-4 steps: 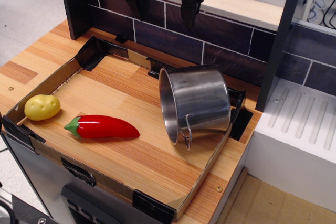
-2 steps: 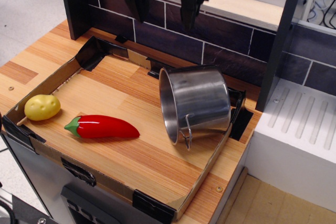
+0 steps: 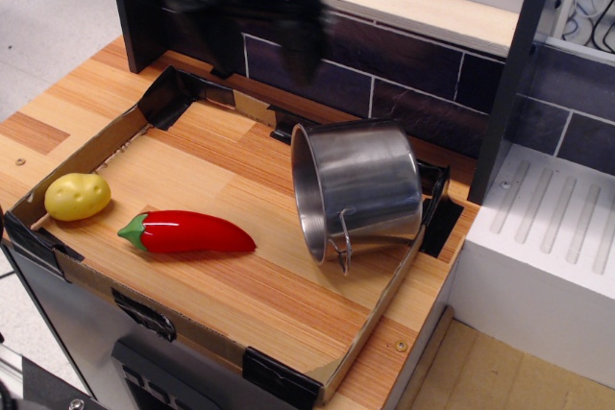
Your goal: Upright metal pot
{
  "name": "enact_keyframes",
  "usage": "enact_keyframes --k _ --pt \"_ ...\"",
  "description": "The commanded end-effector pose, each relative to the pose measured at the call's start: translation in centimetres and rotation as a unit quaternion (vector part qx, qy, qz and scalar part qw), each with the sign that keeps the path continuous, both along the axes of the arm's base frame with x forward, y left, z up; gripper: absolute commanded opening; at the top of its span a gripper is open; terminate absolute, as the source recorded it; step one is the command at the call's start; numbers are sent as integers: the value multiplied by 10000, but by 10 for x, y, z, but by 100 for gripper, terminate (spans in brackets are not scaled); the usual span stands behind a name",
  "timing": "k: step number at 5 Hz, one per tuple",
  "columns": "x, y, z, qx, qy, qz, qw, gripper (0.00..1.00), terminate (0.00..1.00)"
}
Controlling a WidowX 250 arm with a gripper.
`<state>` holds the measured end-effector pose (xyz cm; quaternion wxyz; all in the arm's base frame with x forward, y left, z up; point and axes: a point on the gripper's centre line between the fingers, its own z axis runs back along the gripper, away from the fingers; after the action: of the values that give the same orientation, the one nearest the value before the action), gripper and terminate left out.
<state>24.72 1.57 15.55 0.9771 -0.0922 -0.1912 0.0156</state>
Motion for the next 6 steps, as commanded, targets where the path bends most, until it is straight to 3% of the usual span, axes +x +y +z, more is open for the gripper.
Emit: enact_keyframes --k 1,3,5,6 --pt "-22 -3 -19 -318 97 -74 9994 100 0" --pt "-25 -37 -65 -560 -12 -628 9965 100 0" --pt "-18 -67 -76 -788 -31 -498 9956 100 0" --pt "-10 -74 -83 -730 -29 -360 9967 100 0"
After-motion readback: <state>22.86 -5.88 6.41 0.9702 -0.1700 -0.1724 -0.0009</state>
